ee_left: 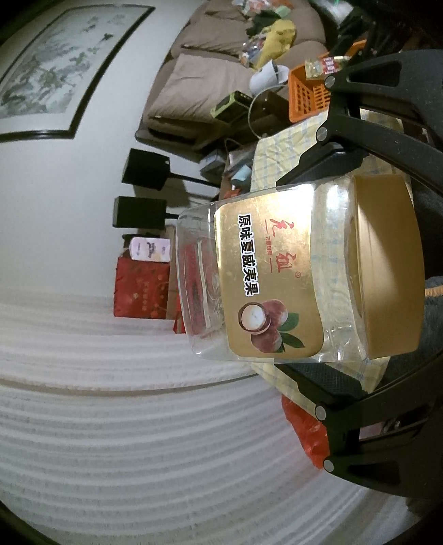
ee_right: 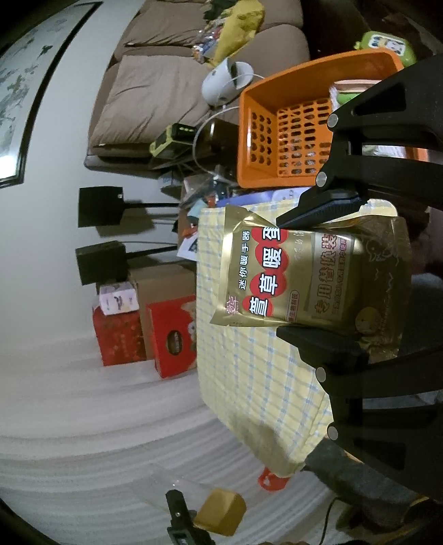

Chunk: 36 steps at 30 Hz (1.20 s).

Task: Organize objects
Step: 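Lift the clear box with the left tool while the right tool lifts the gold pouch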

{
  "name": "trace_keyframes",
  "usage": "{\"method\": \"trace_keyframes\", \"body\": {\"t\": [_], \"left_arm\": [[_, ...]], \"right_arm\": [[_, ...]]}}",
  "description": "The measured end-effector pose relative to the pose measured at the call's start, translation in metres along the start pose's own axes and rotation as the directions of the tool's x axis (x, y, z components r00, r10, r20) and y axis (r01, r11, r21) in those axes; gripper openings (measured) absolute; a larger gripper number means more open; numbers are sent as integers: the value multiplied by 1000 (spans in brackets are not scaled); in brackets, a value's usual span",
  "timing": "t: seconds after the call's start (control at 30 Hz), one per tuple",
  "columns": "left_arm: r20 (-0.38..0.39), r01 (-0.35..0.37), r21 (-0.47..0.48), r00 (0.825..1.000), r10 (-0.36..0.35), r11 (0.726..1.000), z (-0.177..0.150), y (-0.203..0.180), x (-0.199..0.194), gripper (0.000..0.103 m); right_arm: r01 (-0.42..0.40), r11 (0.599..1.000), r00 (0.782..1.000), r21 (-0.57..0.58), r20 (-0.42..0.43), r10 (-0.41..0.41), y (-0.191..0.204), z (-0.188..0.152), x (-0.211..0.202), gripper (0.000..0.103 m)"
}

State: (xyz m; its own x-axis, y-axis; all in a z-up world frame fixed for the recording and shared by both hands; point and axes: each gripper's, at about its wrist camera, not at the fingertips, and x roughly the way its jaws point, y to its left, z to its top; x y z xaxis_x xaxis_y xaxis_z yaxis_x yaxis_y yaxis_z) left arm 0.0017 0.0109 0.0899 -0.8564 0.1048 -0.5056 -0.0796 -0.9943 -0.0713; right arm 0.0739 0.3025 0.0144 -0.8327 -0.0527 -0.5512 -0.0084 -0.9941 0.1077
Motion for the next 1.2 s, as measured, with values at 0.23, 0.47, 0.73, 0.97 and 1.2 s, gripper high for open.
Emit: {"method": "trace_keyframes", "body": {"t": [0.23,0.47,0.73,0.97,1.2], "left_arm": [[12,-25,38,1000,24,999,-4,-15,4,91],[22,-48,39,999,47,998,0,-15,12,91],[24,-38,47,999,37,998,-3,-24,13,91],[27,24,68,999,-26,997,3,-45,11,91],[17,46,82,999,-47,996,1,-61,11,91]], "right_arm": [[9,1000,999,6,34,-9,-10,14,-1,58],[66,998,996,18,59,-67,-32,21,-12,58],[80,996,992,44,96,-84,-53,24,-25,58],[95,995,990,34,100,-98,-56,23,-29,58],[118,992,988,34,99,-121,-64,23,-32,58]]}}
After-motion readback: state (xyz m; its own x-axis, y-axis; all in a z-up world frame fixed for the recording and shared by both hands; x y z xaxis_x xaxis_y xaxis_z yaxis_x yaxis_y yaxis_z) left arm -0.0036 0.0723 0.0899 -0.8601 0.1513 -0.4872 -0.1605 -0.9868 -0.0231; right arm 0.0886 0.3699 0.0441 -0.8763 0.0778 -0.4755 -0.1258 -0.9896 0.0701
